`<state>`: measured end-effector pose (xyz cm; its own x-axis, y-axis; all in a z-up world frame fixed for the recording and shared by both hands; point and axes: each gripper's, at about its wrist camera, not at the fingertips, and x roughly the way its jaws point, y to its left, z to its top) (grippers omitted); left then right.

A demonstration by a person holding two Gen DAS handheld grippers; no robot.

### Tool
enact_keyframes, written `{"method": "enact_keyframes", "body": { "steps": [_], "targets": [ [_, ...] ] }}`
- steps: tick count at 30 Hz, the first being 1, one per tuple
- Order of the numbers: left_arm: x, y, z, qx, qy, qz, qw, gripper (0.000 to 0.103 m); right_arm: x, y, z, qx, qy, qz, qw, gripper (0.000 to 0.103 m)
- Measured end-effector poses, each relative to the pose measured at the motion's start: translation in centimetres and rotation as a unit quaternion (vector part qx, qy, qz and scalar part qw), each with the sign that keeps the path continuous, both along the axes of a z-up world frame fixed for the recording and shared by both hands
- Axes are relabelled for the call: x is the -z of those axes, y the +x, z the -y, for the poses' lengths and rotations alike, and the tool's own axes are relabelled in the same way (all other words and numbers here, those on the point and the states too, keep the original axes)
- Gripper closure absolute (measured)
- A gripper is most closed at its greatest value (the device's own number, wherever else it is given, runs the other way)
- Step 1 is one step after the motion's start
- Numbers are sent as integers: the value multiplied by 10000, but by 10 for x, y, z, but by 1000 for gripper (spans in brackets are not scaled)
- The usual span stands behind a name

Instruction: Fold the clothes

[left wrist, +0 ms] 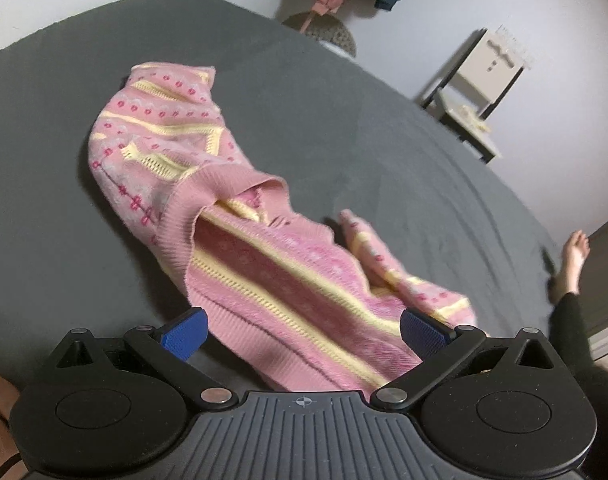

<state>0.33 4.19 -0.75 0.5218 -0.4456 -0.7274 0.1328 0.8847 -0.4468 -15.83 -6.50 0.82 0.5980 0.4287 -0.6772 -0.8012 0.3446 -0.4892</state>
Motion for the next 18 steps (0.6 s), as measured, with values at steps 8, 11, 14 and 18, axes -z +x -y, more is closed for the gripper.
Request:
{"method": "enact_keyframes", "body": {
  "steps": [8,11,14,18],
  "targets": [
    [1,3,-16,-27,-1853,-410,9818,0,-61,63,27,2786,3510,-908,8894,96],
    [12,5,-12,102,-2008,-749,9767,0,-45,41,1,2732,3054,-735,9092,96],
    [23,8,-7,39,-1887,-1011,9768,0,-22,20,-19,2769,2447,-459,9281,95],
    [35,12,0,-86,-2025,-1593,9662,0,-15,7,-35,2860,2096,-98,9350,95]
  ]
}}
